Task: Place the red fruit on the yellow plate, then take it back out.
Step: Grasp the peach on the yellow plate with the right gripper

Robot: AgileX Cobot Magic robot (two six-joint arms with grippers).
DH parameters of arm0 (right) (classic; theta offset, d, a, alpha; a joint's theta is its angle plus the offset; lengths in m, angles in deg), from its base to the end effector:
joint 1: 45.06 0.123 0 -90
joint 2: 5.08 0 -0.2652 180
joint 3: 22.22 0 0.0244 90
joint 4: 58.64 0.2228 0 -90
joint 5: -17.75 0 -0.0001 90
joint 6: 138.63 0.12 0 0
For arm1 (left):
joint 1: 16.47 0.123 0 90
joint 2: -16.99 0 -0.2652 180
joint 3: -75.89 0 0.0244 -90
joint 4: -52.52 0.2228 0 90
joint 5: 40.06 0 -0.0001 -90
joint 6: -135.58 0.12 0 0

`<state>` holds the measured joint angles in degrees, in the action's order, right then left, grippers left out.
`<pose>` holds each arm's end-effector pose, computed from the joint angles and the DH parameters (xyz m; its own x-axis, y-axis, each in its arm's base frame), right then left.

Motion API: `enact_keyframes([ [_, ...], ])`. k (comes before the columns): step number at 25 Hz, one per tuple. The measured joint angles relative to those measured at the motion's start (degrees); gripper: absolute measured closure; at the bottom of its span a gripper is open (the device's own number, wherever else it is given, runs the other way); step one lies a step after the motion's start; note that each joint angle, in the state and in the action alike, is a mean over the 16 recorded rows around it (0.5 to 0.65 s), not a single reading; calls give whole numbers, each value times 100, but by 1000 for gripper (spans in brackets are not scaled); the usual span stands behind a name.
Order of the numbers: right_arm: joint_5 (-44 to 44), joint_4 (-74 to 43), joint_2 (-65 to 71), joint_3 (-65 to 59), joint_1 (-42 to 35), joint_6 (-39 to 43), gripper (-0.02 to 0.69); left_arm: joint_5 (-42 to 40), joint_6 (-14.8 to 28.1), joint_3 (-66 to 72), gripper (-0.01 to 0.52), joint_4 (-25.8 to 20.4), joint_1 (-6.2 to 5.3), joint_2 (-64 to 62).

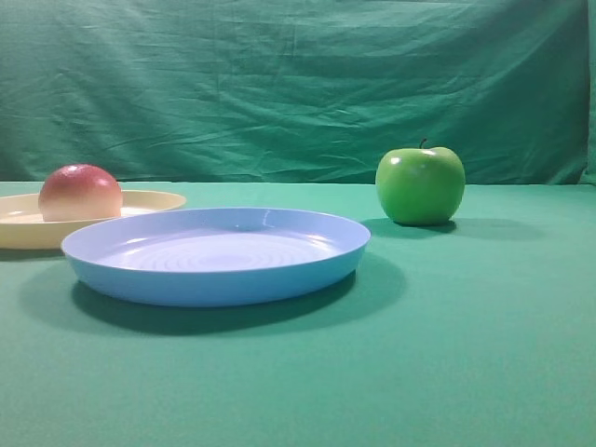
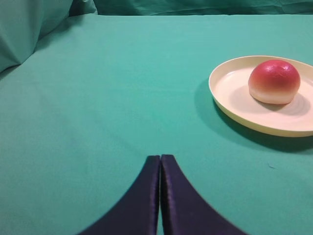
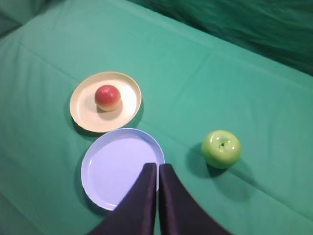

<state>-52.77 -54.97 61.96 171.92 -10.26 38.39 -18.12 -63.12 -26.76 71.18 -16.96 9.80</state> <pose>0.1268 0.0970 0.4551 -0.4329 -0.3381 -0.8356 -0.6246 0.7809 0.0076 0.0713 0.0138 0.1699 -0.2635 -0.0204 -0.9644 -0.1128 0.9936 0.0098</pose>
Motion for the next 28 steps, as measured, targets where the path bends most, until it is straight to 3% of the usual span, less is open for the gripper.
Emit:
enact_keyframes([
  [10,1463,67,-1565,-1759,-654,42,665,0,0,0,514,0,0,0],
  [28,3866,198,-4093,-5393,-3103,-37,665,0,0,0,514,0,0,0],
])
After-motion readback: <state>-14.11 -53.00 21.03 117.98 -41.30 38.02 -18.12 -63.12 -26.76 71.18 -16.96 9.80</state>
